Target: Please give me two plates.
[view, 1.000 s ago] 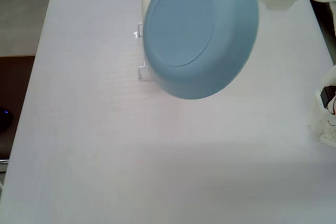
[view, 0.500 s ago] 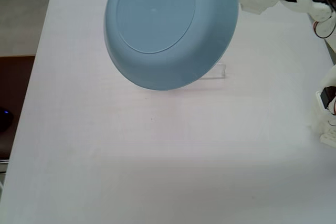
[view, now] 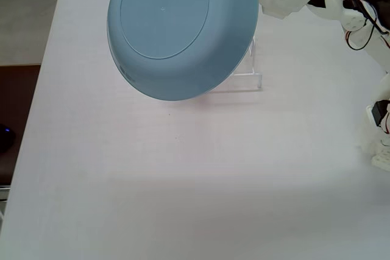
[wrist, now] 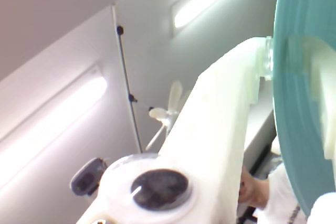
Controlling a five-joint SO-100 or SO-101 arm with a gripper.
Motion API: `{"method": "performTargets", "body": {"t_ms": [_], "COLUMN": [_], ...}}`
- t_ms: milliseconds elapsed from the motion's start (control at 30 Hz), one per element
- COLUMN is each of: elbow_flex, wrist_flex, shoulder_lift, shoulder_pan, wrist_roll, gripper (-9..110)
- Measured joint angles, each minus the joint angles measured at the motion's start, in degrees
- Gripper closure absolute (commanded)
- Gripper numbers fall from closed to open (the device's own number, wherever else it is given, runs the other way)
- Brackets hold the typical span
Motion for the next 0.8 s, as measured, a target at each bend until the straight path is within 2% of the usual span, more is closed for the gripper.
{"method": "performTargets", "body": {"t_ms": [800], "elbow_flex": [0.0], "wrist_flex": [-0.88], "shoulder_lift": [0.0], "shoulder_pan": [0.0], "wrist_roll": [-1.23], "gripper": [102]}}
